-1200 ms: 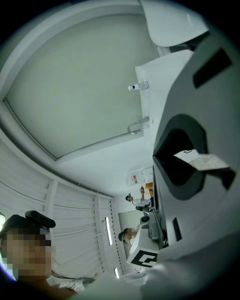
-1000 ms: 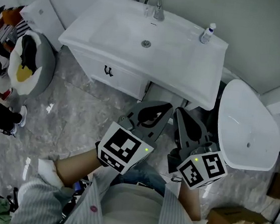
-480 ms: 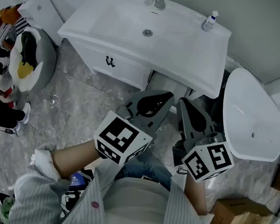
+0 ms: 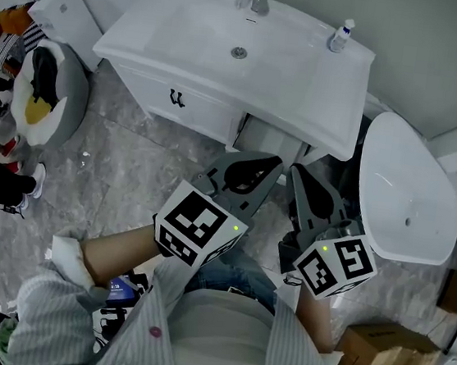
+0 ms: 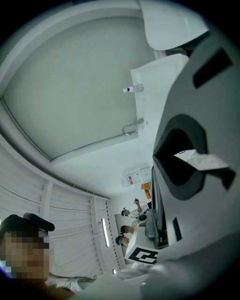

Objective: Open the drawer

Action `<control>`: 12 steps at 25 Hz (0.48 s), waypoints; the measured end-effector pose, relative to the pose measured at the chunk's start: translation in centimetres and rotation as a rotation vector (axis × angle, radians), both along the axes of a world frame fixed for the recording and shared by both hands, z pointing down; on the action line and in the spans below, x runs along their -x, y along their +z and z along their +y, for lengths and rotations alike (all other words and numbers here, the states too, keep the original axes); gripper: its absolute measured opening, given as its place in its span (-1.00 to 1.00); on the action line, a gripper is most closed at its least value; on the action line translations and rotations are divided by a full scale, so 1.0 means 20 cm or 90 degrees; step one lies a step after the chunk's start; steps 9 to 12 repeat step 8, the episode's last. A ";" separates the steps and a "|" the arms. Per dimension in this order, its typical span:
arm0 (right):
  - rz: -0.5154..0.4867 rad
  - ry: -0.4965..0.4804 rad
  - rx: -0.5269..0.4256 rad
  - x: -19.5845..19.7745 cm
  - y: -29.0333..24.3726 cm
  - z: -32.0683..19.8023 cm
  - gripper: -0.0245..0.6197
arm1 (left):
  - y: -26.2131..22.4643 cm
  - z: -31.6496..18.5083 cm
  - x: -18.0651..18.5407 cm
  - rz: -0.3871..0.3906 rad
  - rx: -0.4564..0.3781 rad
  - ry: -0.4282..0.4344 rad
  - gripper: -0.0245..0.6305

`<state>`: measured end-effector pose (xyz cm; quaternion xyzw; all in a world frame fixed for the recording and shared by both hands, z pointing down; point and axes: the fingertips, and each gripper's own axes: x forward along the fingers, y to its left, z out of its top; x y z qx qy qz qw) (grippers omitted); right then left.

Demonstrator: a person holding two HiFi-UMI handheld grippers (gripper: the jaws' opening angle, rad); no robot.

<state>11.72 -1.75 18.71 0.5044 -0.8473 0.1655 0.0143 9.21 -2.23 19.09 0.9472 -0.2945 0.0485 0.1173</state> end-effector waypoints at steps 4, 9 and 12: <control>-0.004 0.005 0.002 -0.02 0.01 0.00 -0.90 | 0.02 -0.01 -0.01 -0.007 0.001 0.004 -0.87; -0.007 0.009 0.006 -0.04 0.03 0.00 -0.90 | 0.03 -0.01 -0.03 -0.015 0.002 0.010 -0.87; -0.007 0.009 0.006 -0.04 0.03 0.00 -0.90 | 0.03 -0.01 -0.03 -0.015 0.002 0.010 -0.87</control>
